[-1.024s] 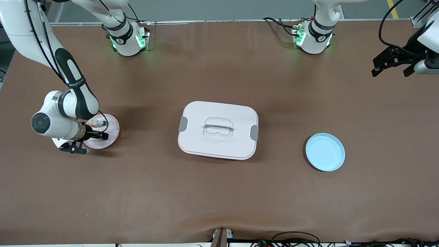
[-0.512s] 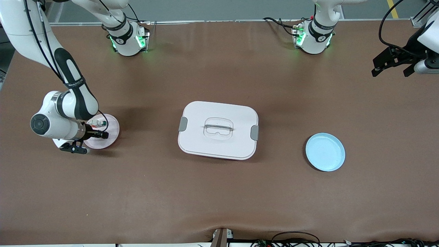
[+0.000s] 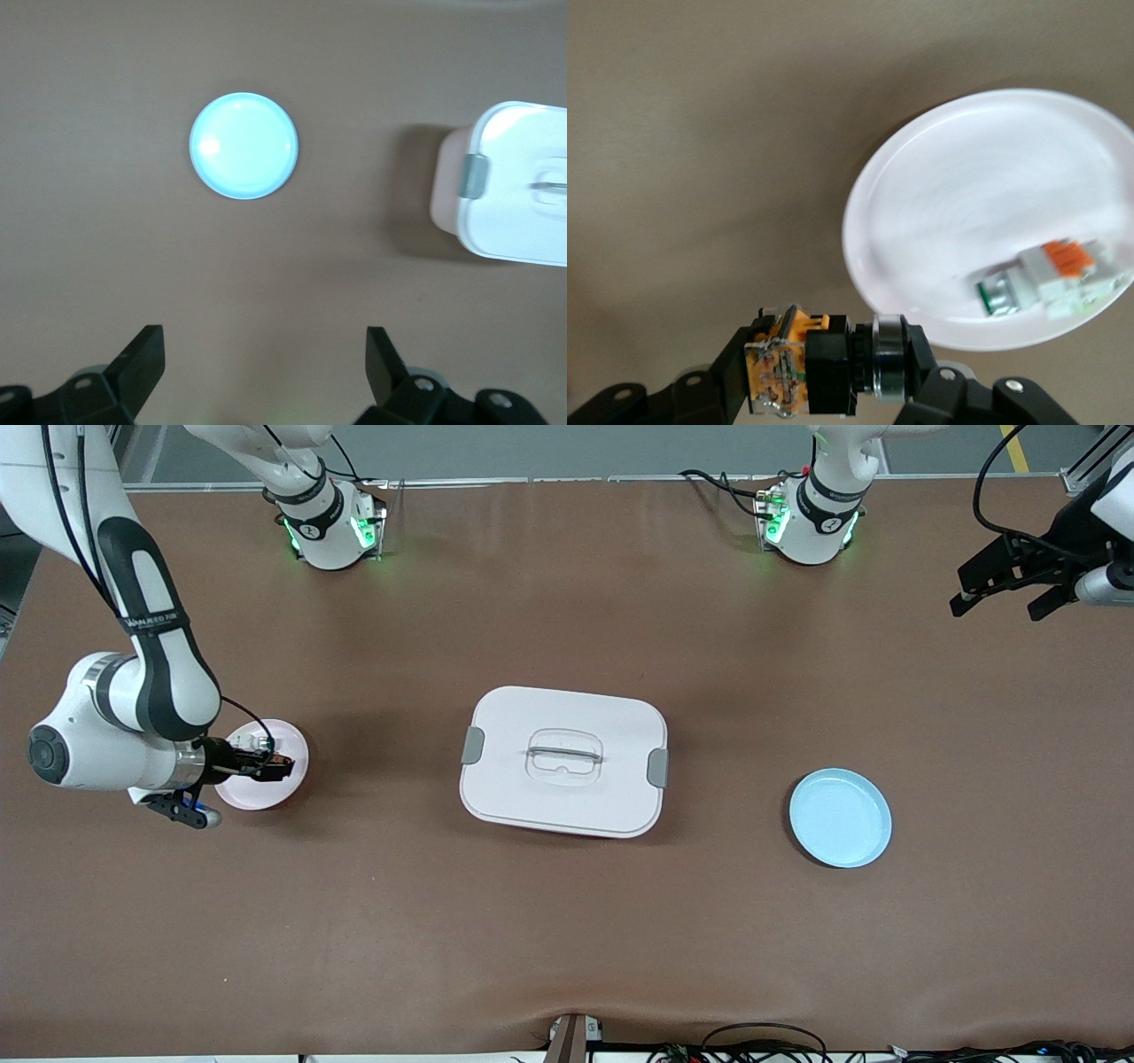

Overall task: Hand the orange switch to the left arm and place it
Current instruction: 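Lift the switch over the white box while the left gripper approaches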

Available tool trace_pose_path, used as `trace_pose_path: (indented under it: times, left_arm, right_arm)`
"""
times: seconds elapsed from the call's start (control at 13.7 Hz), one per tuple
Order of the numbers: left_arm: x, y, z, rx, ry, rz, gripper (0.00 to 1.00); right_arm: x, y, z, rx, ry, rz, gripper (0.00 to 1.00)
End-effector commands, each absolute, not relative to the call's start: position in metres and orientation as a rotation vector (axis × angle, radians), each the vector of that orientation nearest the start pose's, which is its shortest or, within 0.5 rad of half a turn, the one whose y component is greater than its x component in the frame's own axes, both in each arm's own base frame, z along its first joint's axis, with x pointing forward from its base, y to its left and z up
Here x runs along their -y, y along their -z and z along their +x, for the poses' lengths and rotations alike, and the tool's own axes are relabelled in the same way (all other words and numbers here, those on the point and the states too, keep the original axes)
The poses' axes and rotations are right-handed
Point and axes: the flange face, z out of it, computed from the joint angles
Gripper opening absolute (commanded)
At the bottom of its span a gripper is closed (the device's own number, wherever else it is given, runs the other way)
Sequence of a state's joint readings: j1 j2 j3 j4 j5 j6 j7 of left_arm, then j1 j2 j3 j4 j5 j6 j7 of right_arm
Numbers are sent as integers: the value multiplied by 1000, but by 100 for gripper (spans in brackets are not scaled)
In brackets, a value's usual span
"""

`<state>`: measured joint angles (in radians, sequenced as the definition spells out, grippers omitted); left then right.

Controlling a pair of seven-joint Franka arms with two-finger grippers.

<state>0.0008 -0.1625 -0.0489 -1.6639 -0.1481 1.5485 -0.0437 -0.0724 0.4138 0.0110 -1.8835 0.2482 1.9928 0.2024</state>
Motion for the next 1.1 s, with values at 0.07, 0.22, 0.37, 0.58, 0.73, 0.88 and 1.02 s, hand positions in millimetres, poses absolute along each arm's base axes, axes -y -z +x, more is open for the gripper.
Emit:
trace_pose_path:
  times: [0.07, 0.22, 0.37, 0.58, 0.73, 0.88, 1.02]
  left_arm:
    - [55, -685, 491, -39, 60, -3414, 100]
    - [64, -686, 491, -57, 49, -3492, 100]
    - [73, -687, 491, -82, 43, -3556, 100]
    - [85, -676, 501, -100, -21, -3634, 100]
    - [88, -669, 507, -94, -51, -3682, 100]
    - [91, -665, 512, -89, -73, -3723, 100]
    - [98, -659, 518, -90, -101, -3761, 100]
  right_arm:
    - [-50, -303, 604, -786, -513, -2735, 0]
    - [-86, -322, 612, -888, -524, -2676, 0]
    - [-121, -341, 620, -983, -518, -2615, 0]
    - [-168, -370, 628, -1086, -500, -2541, 0]
    - [-203, -387, 634, -1156, -526, -2437, 0]
    - [-233, -401, 640, -1227, -525, -2364, 0]
    - [-263, -410, 640, -1296, -512, -2318, 0]
